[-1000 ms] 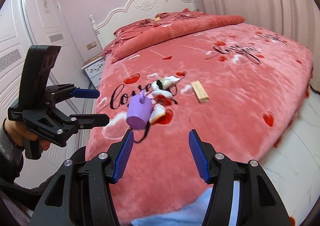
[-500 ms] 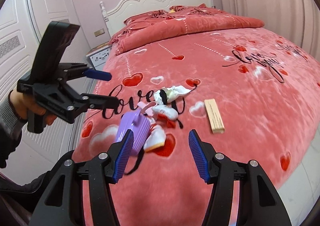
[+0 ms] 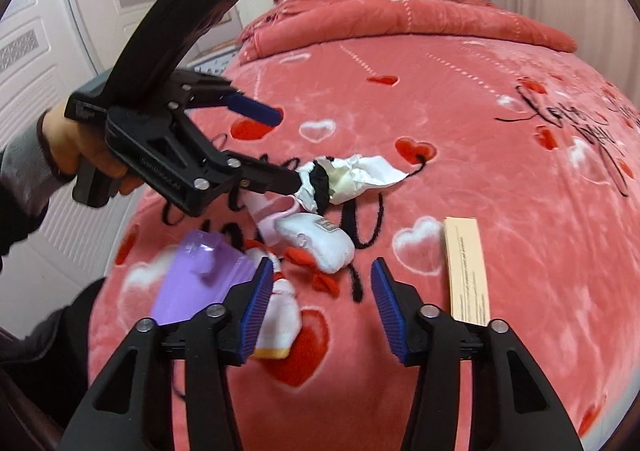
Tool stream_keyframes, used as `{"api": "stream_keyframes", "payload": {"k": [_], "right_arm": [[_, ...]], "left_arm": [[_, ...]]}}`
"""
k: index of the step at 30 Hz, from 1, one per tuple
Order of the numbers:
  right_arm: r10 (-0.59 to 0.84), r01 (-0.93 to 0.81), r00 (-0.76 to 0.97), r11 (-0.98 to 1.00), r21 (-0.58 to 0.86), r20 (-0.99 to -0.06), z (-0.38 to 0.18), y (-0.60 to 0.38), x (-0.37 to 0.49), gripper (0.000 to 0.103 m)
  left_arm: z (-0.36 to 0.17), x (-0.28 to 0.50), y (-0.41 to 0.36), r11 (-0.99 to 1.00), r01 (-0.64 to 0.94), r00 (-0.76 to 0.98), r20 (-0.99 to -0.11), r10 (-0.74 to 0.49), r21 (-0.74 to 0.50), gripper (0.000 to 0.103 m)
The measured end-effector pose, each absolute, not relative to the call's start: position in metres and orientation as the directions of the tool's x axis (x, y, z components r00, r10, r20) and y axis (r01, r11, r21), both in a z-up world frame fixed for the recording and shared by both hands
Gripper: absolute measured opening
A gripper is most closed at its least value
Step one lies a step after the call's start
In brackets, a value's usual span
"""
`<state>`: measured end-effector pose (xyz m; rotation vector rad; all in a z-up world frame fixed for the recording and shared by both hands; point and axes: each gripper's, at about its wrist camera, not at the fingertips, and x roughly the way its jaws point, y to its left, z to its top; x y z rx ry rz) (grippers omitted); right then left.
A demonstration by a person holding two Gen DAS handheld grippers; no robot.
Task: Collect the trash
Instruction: 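Grasp the white plush toy with the right tool while the left grasps the tissue bundle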
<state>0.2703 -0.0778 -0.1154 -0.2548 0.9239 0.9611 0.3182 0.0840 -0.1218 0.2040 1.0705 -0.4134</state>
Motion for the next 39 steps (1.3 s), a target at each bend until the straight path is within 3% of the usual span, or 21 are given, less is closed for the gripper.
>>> {"api": "stream_keyframes", "payload": {"k": [3, 7, 15, 21, 24, 27, 29, 39], "right_arm": [[0.596, -0.796, 0.209, 0.565, 0.220, -0.775, -0.128, -0.070, 0.283, 0.049], [0.607, -0.803, 0.156, 0.537, 0.258, -0.779, -0.141, -0.061, 0.293, 0.049], [0.620, -0.810, 0.117, 0.512, 0.287, -0.775, -0.158, -0.046, 0.306, 0.049], [0.640, -0.821, 0.088, 0.481, 0.308, -0.764, -0.163, -0.037, 0.311, 0.043], [0.640, -0.824, 0.094, 0.480, 0.302, -0.762, -0.166, -0.034, 0.312, 0.036], [0.643, -0.818, 0.100, 0.488, 0.306, -0.759, -0.167, -0.036, 0.313, 0.031], [0.645, -0.815, 0.117, 0.496, 0.298, -0.755, -0.162, -0.041, 0.311, 0.031], [0.645, -0.770, 0.205, 0.570, 0.285, -0.736, -0.125, -0.086, 0.288, 0.031]], "left_arm": [[-0.136, 0.328, 0.083, 0.891, 0.451, 0.379, -0.893, -0.242, -0.049, 0.091], [-0.155, 0.340, 0.084, 0.876, 0.473, 0.320, -0.907, -0.274, -0.097, 0.080], [-0.165, 0.347, 0.089, 0.859, 0.496, 0.306, -0.900, -0.310, -0.127, 0.074], [-0.169, 0.352, 0.090, 0.848, 0.511, 0.296, -0.898, -0.325, -0.138, 0.072], [-0.173, 0.357, 0.088, 0.852, 0.503, 0.301, -0.896, -0.326, -0.141, 0.069], [-0.173, 0.356, 0.090, 0.861, 0.486, 0.306, -0.893, -0.329, -0.150, 0.059], [-0.169, 0.354, 0.090, 0.864, 0.481, 0.312, -0.891, -0.329, -0.150, 0.045], [-0.137, 0.333, 0.084, 0.890, 0.436, 0.357, -0.882, -0.308, -0.134, 0.043]]}}
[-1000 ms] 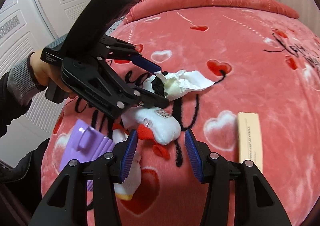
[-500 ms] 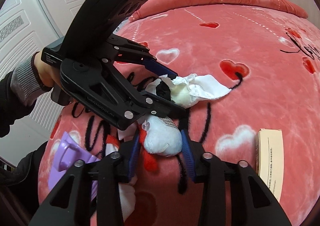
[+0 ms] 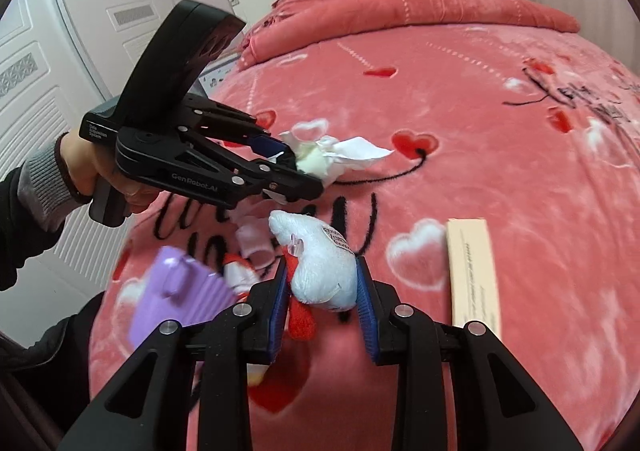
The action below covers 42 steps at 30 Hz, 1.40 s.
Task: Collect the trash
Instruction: 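Grasp the white plush toy with the right tool while the left grasps the tissue bundle, then carry the tissue bundle and plush toy over the orange bin with both tools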
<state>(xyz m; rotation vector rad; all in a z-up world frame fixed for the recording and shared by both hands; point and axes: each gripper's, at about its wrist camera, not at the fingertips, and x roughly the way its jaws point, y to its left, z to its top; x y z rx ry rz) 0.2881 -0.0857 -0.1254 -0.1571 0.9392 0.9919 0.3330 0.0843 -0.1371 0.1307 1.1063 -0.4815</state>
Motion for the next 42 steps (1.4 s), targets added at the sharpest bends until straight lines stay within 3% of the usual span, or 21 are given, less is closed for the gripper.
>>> {"api": "stream_keyframes", "payload": {"k": [12, 22, 31, 42], "right_arm": [[0.671, -0.741, 0.299, 0.611, 0.278, -0.679, -0.055, -0.146, 0.206, 0.031], [0.667, -0.664, 0.362, 0.674, 0.323, -0.651, -0.035, -0.220, 0.112, 0.031], [0.587, -0.464, 0.498, 0.802, 0.376, -0.638, -0.040, -0.334, 0.042, 0.031], [0.363, -0.143, 0.660, 0.920, 0.364, -0.658, -0.054, -0.487, -0.016, 0.032]], "left_arm": [[-0.056, 0.234, 0.049, 0.883, 0.467, 0.458, -0.839, -0.293, -0.054, 0.043], [-0.043, 0.152, -0.013, 0.839, 0.535, 0.433, -0.821, -0.371, -0.097, 0.043], [-0.052, 0.123, -0.116, 0.720, 0.682, 0.340, -0.817, -0.465, -0.126, 0.043], [-0.072, 0.112, -0.265, 0.505, 0.850, 0.176, -0.823, -0.540, -0.150, 0.043]]}}
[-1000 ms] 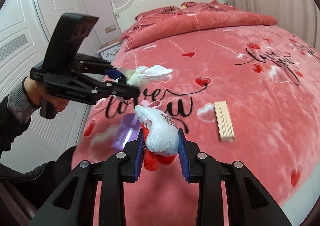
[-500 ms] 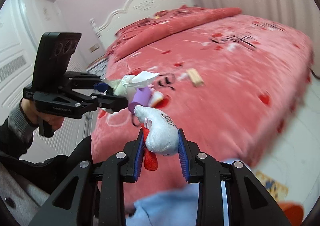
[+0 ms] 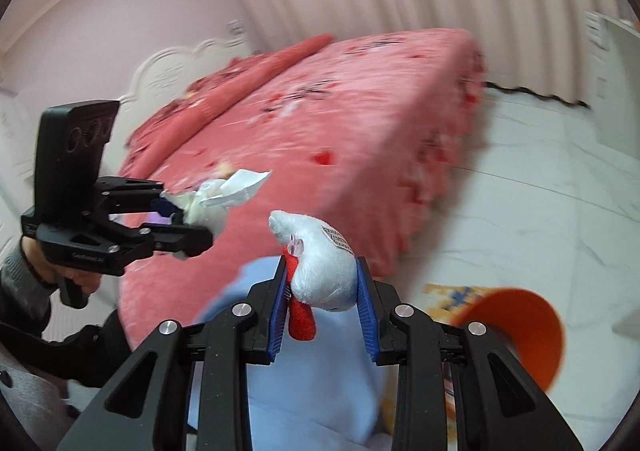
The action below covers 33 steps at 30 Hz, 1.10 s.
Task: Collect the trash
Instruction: 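Carry the tissue bundle and plush toy over the orange bin with both tools, then open both tools to drop the tissue bundle and plush toy into the bin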
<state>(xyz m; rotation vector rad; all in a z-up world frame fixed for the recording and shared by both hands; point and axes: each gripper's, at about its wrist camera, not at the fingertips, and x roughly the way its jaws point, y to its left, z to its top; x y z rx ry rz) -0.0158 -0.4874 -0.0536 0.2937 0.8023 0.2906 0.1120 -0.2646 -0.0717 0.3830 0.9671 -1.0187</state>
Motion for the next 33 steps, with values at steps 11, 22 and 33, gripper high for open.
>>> {"api": "stream_keyframes", "payload": {"k": [11, 22, 33], "right_arm": [[0.174, 0.143, 0.693, 0.918, 0.370, -0.700, -0.088, -0.605, -0.068, 0.032], [0.118, 0.270, 0.673, 0.880, 0.391, -0.730, -0.122, -0.656, -0.092, 0.032], [0.119, 0.325, 0.658, 0.846, 0.423, -0.743, -0.139, -0.664, -0.081, 0.045]], "left_arm": [[-0.112, 0.085, -0.388, 0.312, 0.929, -0.003, -0.847, -0.532, -0.200, 0.043], [-0.151, 0.082, -0.440, 0.256, 0.938, -0.090, -0.878, -0.471, -0.234, 0.044], [-0.161, 0.088, -0.458, 0.283, 0.944, -0.032, -0.899, -0.437, -0.171, 0.064]]}}
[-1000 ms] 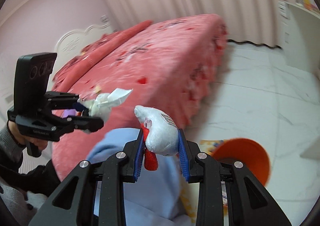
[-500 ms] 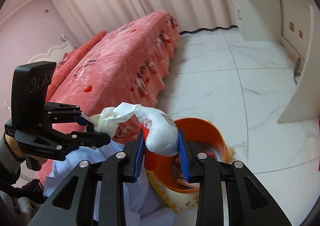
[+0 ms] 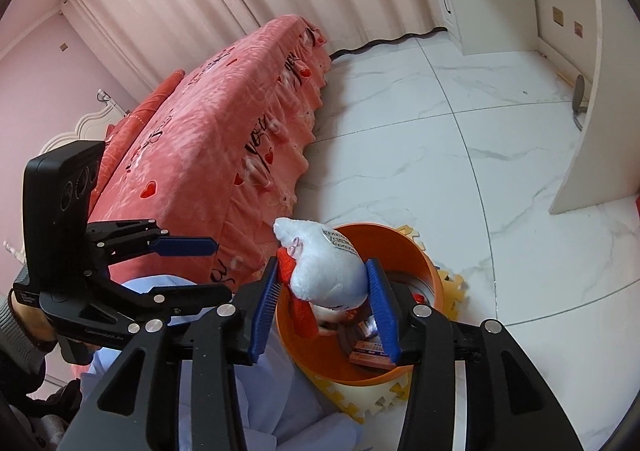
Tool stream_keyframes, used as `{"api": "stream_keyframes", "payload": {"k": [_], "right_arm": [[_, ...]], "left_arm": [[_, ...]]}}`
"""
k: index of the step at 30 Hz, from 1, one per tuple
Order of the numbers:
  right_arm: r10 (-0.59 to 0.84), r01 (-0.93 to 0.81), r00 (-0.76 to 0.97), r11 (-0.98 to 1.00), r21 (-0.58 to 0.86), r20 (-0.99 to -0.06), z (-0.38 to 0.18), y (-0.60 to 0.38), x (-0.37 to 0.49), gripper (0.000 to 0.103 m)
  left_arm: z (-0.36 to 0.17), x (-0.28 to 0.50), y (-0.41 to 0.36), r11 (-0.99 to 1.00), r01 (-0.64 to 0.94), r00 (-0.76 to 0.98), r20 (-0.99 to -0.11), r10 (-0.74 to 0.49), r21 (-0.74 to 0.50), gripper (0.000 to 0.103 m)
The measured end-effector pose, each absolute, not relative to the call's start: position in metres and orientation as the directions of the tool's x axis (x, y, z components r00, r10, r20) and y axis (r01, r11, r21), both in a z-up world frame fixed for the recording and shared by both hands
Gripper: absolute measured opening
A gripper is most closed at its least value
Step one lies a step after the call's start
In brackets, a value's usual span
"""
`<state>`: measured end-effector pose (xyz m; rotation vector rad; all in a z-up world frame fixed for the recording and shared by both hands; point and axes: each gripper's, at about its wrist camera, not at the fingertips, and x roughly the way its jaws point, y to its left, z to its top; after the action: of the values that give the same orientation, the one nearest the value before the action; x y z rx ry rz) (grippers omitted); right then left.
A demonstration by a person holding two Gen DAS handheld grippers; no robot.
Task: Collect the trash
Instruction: 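Open both tools to drop the tissue bundle and plush toy into the bin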
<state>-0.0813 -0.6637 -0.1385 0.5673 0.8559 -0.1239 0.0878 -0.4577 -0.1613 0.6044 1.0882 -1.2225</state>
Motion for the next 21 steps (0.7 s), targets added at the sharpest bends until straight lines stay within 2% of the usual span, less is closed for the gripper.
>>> {"api": "stream_keyframes", "payload": {"k": [3, 4, 6, 8, 16, 19, 21], "right_arm": [[0.117, 0.325, 0.652, 0.849, 0.416, -0.749, -0.140, -0.661, -0.080, 0.048], [0.116, 0.325, 0.650, 0.851, 0.413, -0.751, -0.139, -0.660, -0.079, 0.053], [0.108, 0.330, 0.651, 0.851, 0.408, -0.752, -0.139, -0.659, -0.079, 0.056], [0.108, 0.330, 0.651, 0.851, 0.408, -0.752, -0.139, -0.659, -0.078, 0.057], [0.118, 0.299, 0.662, 0.864, 0.406, -0.740, -0.126, -0.648, -0.074, 0.057], [0.131, 0.276, 0.667, 0.871, 0.407, -0.733, -0.118, -0.641, -0.070, 0.061], [0.140, 0.257, 0.671, 0.878, 0.405, -0.728, -0.112, -0.633, -0.067, 0.062]], "left_arm": [[-0.160, 0.088, -0.456, 0.293, 0.940, -0.033, -0.901, -0.433, -0.176, 0.064], [-0.160, 0.089, -0.455, 0.299, 0.938, -0.030, -0.901, -0.433, -0.176, 0.064], [-0.159, 0.089, -0.453, 0.307, 0.934, -0.032, -0.900, -0.434, -0.181, 0.064], [-0.159, 0.089, -0.450, 0.310, 0.933, -0.031, -0.901, -0.432, -0.180, 0.068], [-0.151, 0.093, -0.435, 0.351, 0.921, 0.001, -0.899, -0.439, -0.170, 0.069], [-0.144, 0.094, -0.424, 0.376, 0.914, 0.034, -0.894, -0.446, -0.153, 0.079], [-0.139, 0.095, -0.415, 0.390, 0.908, 0.049, -0.889, -0.456, -0.150, 0.079]]}}
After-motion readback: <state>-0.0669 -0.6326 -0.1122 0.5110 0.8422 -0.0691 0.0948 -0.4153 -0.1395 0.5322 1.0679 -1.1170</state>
